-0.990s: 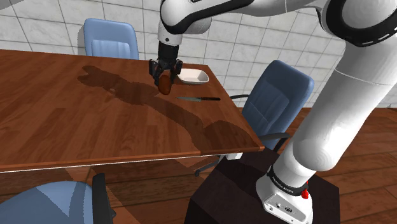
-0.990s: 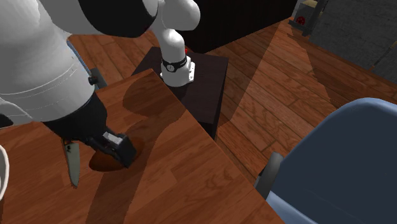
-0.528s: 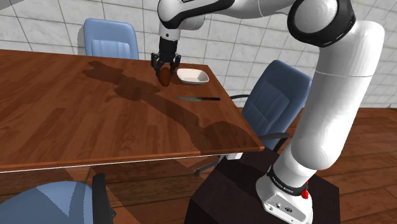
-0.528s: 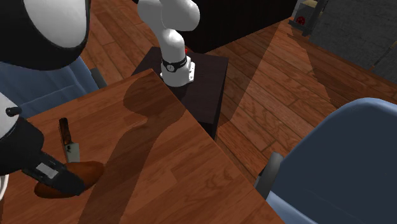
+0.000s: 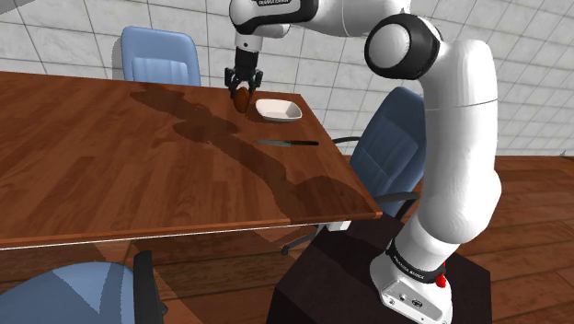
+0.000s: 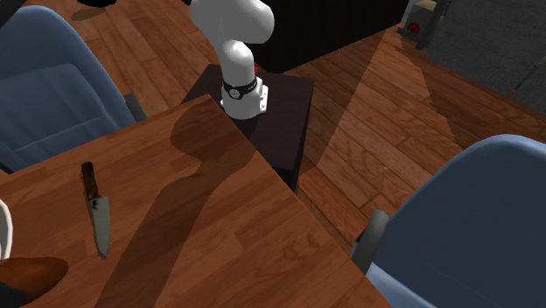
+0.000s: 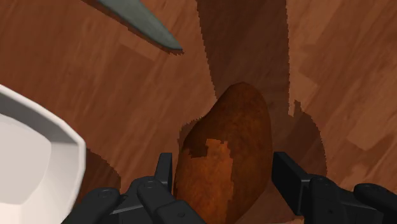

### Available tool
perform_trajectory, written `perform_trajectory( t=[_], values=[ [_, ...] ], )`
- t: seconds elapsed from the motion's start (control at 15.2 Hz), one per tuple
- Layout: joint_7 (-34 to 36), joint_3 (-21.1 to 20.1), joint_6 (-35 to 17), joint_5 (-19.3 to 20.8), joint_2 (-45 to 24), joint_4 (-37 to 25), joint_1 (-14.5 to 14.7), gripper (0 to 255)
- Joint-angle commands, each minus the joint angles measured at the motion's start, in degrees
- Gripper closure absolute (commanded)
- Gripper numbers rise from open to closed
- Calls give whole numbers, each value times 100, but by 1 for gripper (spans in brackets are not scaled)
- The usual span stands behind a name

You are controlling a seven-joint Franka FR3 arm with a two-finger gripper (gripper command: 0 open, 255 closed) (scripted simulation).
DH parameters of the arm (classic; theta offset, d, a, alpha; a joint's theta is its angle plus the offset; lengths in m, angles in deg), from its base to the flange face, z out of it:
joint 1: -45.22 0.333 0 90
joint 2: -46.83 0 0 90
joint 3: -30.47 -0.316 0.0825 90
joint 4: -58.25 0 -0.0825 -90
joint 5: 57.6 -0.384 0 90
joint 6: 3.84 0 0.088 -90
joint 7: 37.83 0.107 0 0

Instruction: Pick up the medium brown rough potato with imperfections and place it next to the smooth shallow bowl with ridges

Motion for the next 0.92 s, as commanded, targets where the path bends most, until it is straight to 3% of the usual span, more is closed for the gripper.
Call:
perform_trajectory(
  t=[0.0,0.13,0.2,0.46,0.86],
  values=[
    [-100,40,352,29,-557,-899,-52,255],
    [-206,77,819,55,-1245,-2044,-105,255],
    [-275,107,1481,86,-2131,-3587,-114,255],
    [-300,105,957,71,-1855,-2786,-146,255],
    [-331,104,390,61,-1716,-2078,-171,255]
  ],
)
